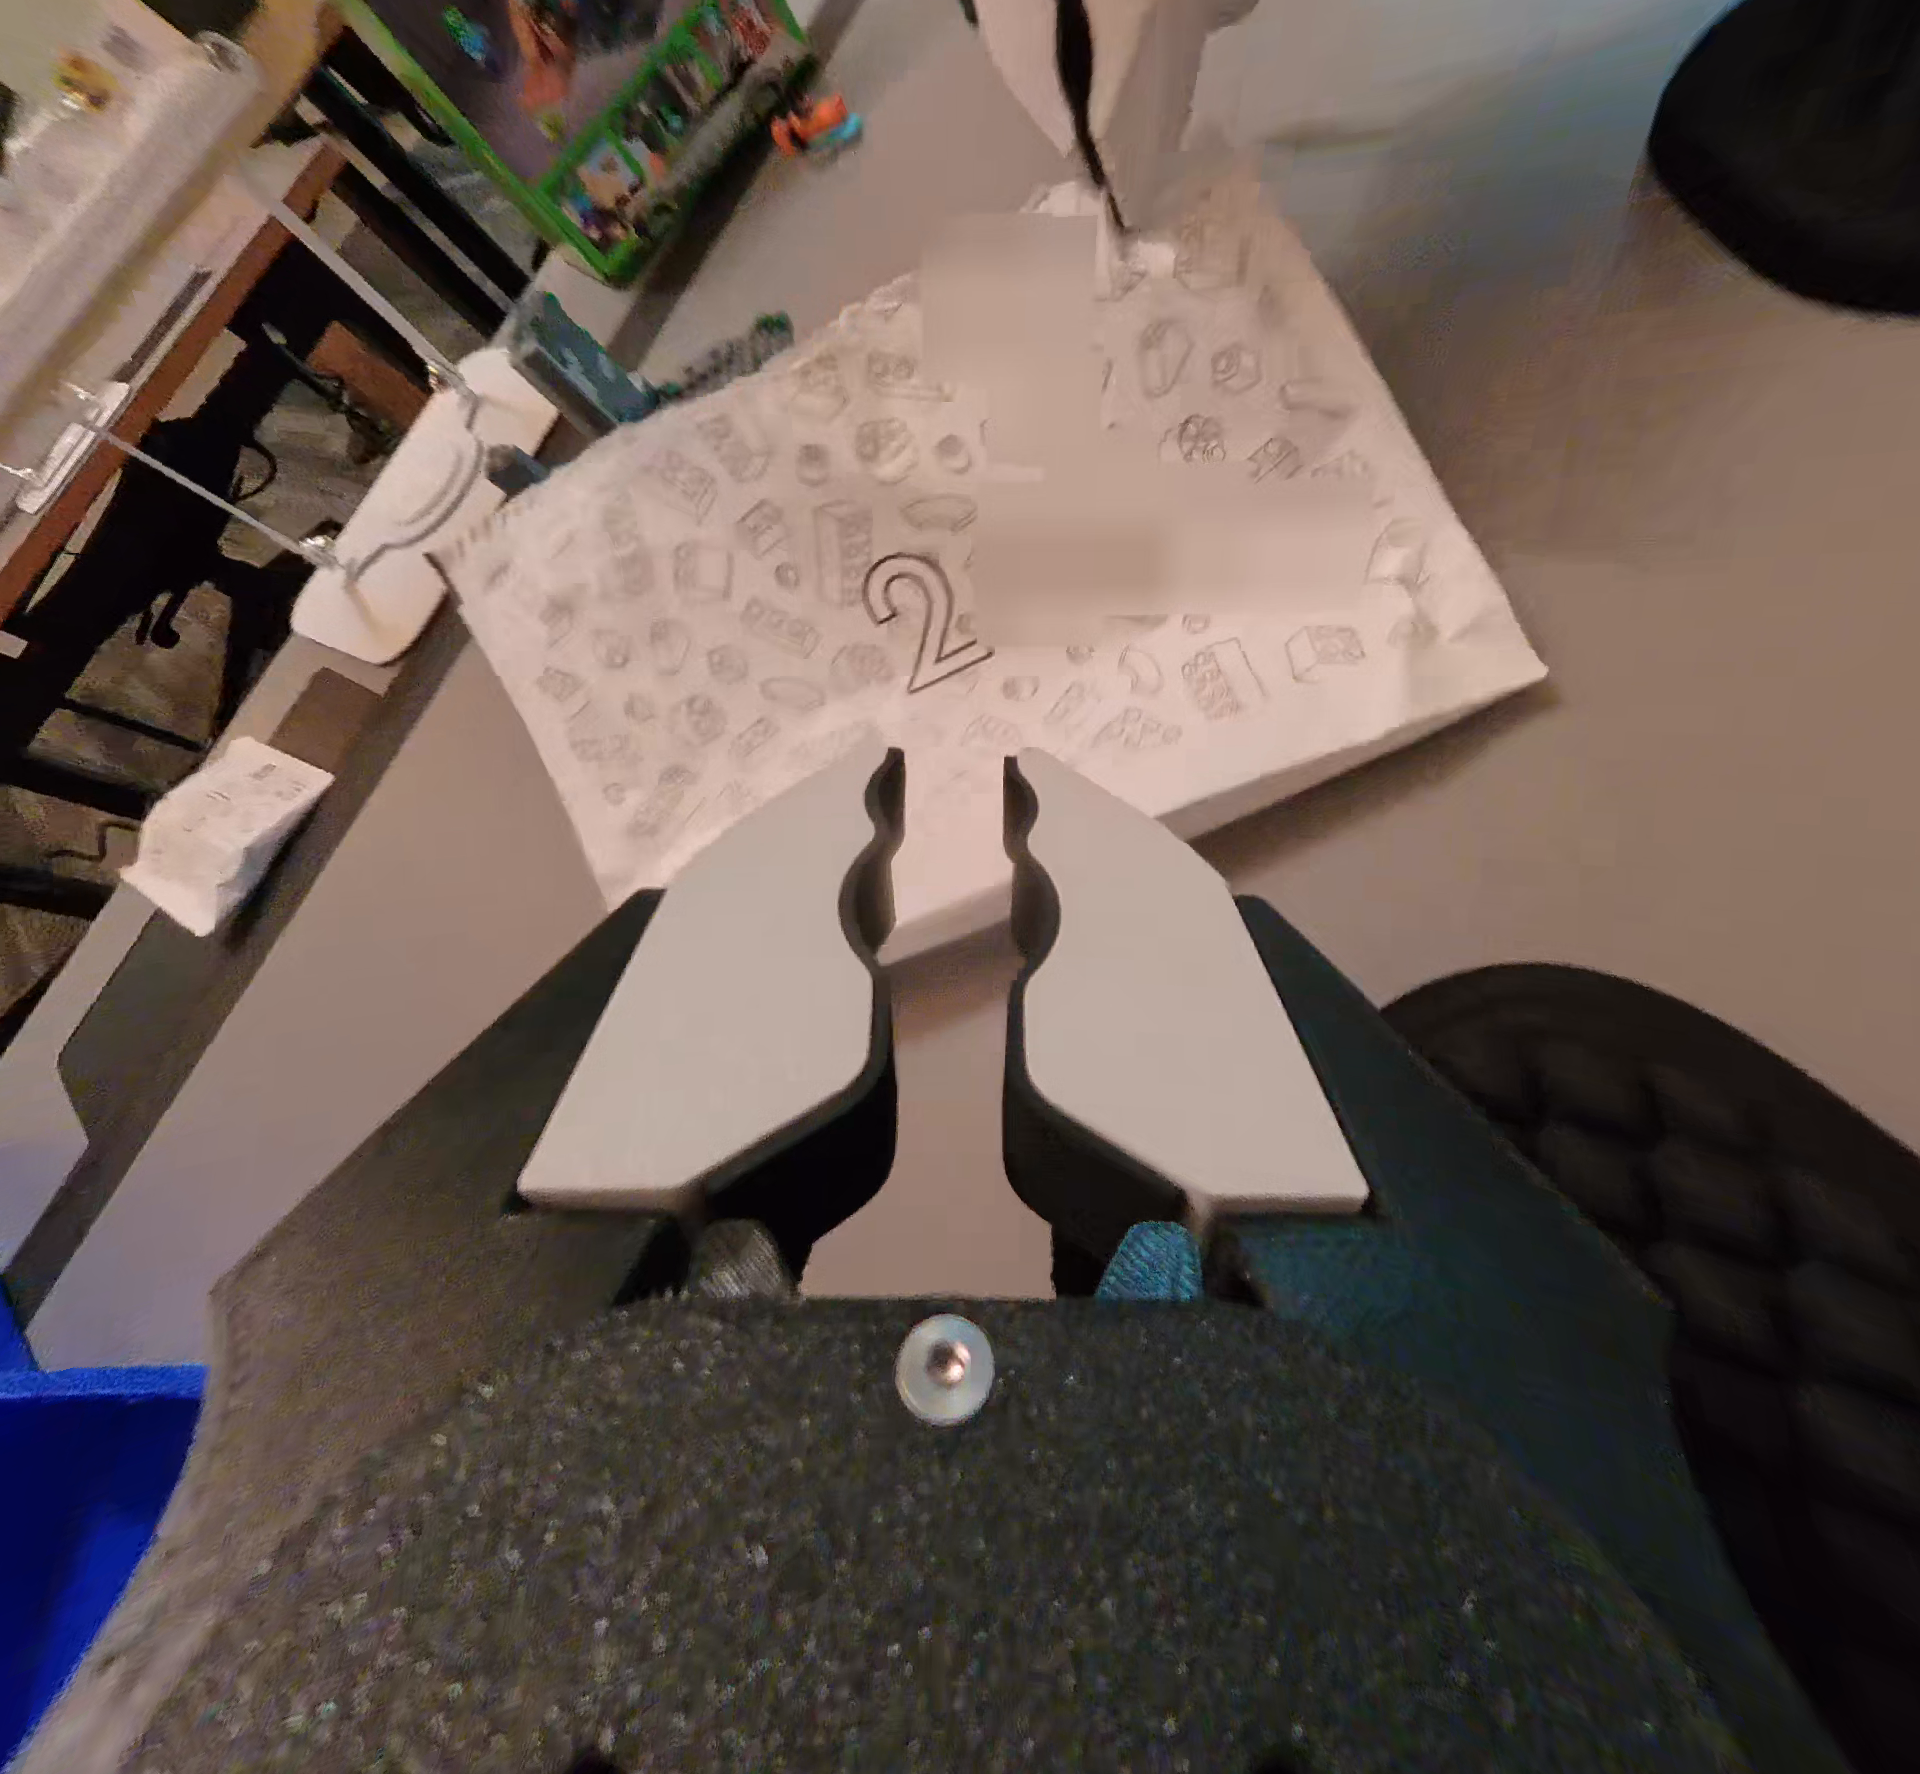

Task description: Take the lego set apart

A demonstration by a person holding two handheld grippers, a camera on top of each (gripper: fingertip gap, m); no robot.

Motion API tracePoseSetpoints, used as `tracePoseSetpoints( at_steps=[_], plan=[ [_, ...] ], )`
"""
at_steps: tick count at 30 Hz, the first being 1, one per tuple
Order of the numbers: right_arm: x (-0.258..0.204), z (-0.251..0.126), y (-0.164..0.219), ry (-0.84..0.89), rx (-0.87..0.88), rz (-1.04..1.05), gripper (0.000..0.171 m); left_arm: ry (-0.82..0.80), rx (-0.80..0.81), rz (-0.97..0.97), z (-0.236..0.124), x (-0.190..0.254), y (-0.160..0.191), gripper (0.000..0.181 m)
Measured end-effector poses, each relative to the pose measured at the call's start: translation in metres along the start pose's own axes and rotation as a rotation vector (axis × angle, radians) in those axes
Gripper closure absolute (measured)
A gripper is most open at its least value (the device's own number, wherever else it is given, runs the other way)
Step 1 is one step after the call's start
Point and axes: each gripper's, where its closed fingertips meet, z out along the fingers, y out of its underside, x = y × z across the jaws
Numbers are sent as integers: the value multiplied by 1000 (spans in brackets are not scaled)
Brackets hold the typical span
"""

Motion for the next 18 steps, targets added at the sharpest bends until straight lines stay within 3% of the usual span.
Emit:
tracePoseSetpoints(
  at_steps=[5,10,13,18],
  plan=[
    [-15,-53,-4,157,-305,-275,171,22,47,92,3,-20,-46,153],
    [-29,-67,-9,165,-462,-364,171,69,30,296,18,-27,-89,144],
    [-34,-69,-10,168,-489,-393,171,115,-59,458,29,-19,-90,146],
    [-39,-67,-12,163,-463,-403,171,193,-162,570,41,-9,-78,169]
  ],
)
